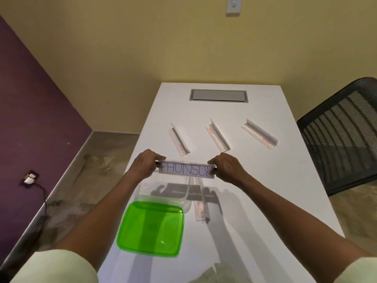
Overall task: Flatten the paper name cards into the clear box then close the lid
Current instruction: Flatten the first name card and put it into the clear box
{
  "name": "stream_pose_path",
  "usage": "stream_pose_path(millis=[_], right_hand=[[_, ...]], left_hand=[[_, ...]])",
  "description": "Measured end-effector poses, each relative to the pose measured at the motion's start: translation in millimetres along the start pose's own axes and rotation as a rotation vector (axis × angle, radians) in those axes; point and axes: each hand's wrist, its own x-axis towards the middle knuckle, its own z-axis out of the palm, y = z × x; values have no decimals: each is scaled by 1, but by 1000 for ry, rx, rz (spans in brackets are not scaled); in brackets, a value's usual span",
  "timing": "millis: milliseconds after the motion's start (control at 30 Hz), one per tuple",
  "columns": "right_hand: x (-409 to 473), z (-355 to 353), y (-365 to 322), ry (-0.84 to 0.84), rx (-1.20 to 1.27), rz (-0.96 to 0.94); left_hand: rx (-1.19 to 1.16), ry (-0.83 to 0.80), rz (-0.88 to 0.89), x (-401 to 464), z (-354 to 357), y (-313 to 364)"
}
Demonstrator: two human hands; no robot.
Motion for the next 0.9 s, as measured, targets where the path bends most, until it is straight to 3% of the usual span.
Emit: stream_pose_path(millis=[400,900], right_hand=[[32,36,-64,-61,-33,-29],[47,68,-85,-155,-176,-40]], left_hand=[[67,-33,-135,-29,-15,-56],[269,-134,-48,-21,-7,-75]])
